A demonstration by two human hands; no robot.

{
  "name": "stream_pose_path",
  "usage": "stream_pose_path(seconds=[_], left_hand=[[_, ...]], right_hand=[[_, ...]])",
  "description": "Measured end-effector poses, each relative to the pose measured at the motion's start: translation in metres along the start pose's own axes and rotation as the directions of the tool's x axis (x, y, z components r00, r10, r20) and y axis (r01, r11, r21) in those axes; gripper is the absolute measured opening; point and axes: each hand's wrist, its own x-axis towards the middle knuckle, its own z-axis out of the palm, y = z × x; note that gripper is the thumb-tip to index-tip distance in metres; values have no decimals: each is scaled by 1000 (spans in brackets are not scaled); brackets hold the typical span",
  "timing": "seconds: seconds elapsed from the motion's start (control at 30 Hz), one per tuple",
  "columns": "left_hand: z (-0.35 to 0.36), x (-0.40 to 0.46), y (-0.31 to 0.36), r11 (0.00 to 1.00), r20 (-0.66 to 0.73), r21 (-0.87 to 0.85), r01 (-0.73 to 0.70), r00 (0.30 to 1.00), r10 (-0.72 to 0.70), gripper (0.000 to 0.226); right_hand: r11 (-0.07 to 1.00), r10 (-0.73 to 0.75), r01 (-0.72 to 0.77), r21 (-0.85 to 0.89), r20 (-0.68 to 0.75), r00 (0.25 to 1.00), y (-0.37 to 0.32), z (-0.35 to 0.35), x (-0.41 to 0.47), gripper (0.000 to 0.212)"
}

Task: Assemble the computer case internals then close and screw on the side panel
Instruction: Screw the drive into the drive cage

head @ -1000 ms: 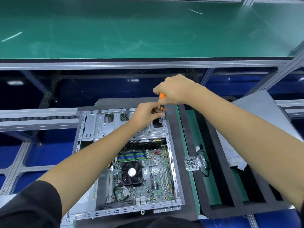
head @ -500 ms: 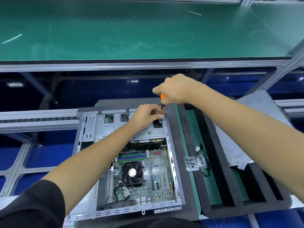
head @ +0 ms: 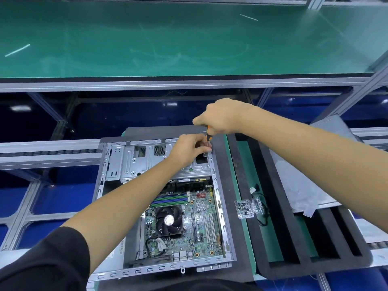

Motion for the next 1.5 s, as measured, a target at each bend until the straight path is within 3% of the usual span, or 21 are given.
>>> stream_pose_path(seconds=[0.1,0.23,0.3,0.4,0.47,0.53,0.6,0.67,0.73,0.87,0.97,1.07,1.13,1.2,1.3,1.37,1.5], left_hand=[[-3,0,9,995,-12,-96,9,1000,-10,25],[0,1,27,985,-187,-171,-34,982,2,24],[-1,-2,27,968,-165,-248,-35,986,-7,21],[-12,-4,22,975,-77,-222,-4,997,-14,23],[-19,-1,24,982,-21,-182,44,999,-48,25],[-23,2,27,988,26,-139,65,998,-62,26],[-16,2,32,974,42,-212,86,996,-79,25],[2,1,41,938,39,-320,135,991,-129,29],[21,1,47,914,23,-366,174,984,-178,40],[19,11,49,872,60,-443,207,978,-202,33],[6,17,44,891,146,-405,205,977,-158,20],[-5,21,39,901,247,-373,221,960,-134,29],[-7,19,37,913,199,-346,215,968,-153,32],[4,14,41,919,36,-346,190,981,-190,28],[28,9,53,867,-153,-452,210,939,-307,18],[25,16,57,837,-108,-486,252,933,-344,11],[2,30,47,846,166,-483,225,972,-163,14]], right_hand=[[986,94,-112,127,141,986,-3,-1,-1,14],[959,199,-232,162,196,960,-8,-4,-1,20],[978,134,-153,145,132,982,-6,-6,-5,23],[983,-139,138,-123,0,990,1,-12,-11,26],[957,-223,221,-190,10,975,2,-16,-10,22],[979,-166,168,-117,32,986,1,-18,-7,16],[998,-58,57,17,35,998,-1,-14,-5,6],[988,50,-57,144,56,997,-4,-9,-2,14],[985,91,-104,138,98,991,-7,-4,-1,26],[997,-1,-3,73,49,999,-1,2,-7,13],[990,-132,133,-35,26,991,7,-5,-7,32],[982,-165,168,-86,45,985,3,-10,-3,35],[994,-106,108,-28,72,992,-1,-11,2,27],[1000,-28,29,-4,99,995,-6,-12,6,17],[998,28,-20,-62,141,990,-18,-13,11,4],[993,70,-54,-107,149,986,-20,-14,11,8],[994,-18,28,-104,94,995,-6,-21,4,24]])
